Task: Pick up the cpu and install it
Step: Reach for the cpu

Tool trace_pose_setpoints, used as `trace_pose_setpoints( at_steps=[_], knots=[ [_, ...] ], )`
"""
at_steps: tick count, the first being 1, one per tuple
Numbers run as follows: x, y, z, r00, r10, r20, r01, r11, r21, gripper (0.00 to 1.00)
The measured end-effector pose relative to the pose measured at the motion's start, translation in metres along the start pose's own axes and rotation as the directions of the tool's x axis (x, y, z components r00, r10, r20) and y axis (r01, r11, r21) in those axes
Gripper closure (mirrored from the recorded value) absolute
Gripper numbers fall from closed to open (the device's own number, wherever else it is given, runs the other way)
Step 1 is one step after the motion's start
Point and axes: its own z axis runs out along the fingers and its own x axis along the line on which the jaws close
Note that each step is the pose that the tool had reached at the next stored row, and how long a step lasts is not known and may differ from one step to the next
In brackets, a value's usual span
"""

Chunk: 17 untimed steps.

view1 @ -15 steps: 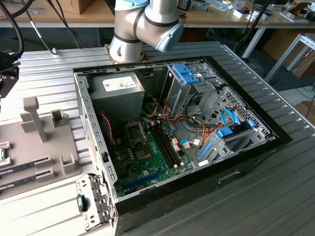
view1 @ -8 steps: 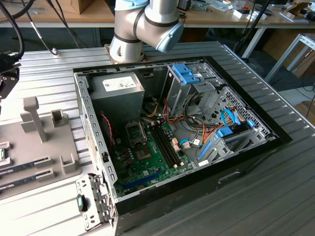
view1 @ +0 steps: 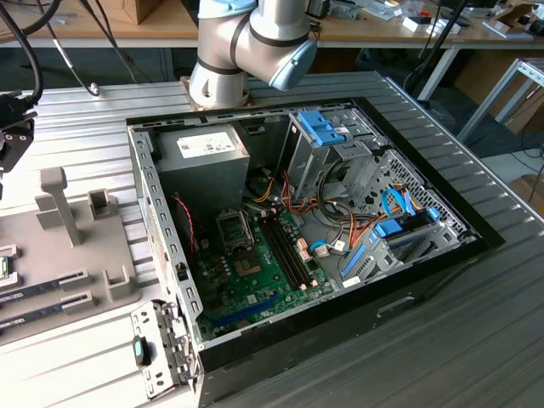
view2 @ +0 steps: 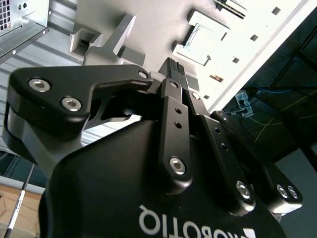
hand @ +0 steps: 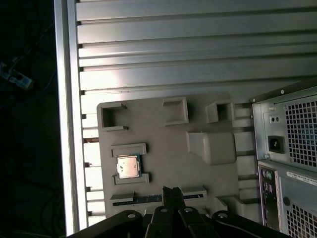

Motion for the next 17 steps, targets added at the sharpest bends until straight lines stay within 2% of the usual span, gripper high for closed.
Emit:
trace_pose_setpoints(
  at_steps=[17],
  knots=[
    [0.0006,-0.0003,0.0052,1.0,0.0,0.0,0.0,1.0,0.0001,0.89]
  ],
)
